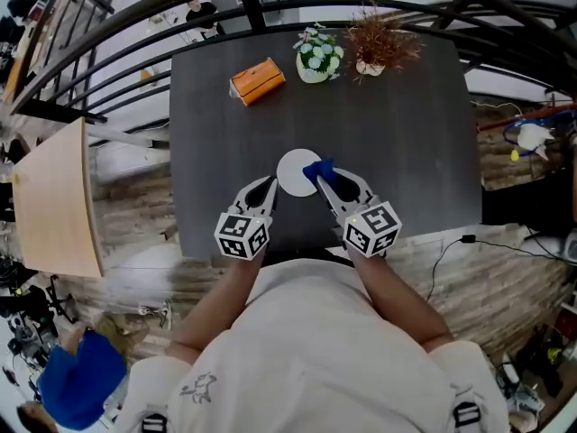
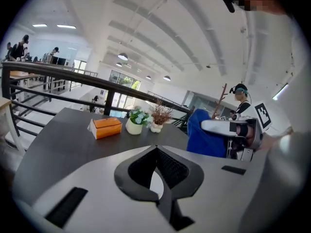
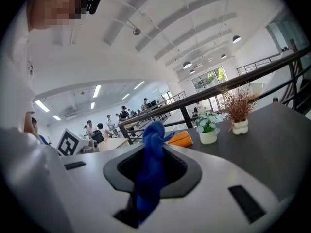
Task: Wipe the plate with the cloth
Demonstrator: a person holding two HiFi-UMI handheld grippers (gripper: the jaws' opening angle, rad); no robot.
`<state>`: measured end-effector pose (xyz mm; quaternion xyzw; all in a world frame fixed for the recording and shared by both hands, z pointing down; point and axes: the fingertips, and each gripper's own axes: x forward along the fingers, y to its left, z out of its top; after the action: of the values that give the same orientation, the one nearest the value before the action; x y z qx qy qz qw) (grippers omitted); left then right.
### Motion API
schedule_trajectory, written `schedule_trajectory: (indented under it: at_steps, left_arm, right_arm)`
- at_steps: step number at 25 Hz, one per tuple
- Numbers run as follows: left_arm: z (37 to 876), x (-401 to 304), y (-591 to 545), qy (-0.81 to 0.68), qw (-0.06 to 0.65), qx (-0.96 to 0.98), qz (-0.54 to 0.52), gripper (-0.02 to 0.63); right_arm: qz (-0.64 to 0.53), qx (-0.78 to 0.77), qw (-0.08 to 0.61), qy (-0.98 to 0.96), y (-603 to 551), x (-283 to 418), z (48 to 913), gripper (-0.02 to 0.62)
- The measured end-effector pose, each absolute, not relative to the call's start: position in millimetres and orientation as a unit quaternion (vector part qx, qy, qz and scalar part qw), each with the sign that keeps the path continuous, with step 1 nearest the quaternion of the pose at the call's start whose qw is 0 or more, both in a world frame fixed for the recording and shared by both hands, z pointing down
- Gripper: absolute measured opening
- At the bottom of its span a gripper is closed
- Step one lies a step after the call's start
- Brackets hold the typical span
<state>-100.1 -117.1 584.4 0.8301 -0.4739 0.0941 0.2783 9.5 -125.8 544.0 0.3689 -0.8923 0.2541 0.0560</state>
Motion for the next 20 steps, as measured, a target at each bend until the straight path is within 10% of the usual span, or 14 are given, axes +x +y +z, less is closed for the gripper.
schedule_trajectory:
  at_steps: [20]
  left_arm:
    - [730.8, -110.7, -134.1, -0.409, 0.405, 0.787, 0.221, 0.039]
  right_arm:
    - [0.323, 0.411, 0.149, -0.839, -145.8, 13.2, 697.3, 0.072]
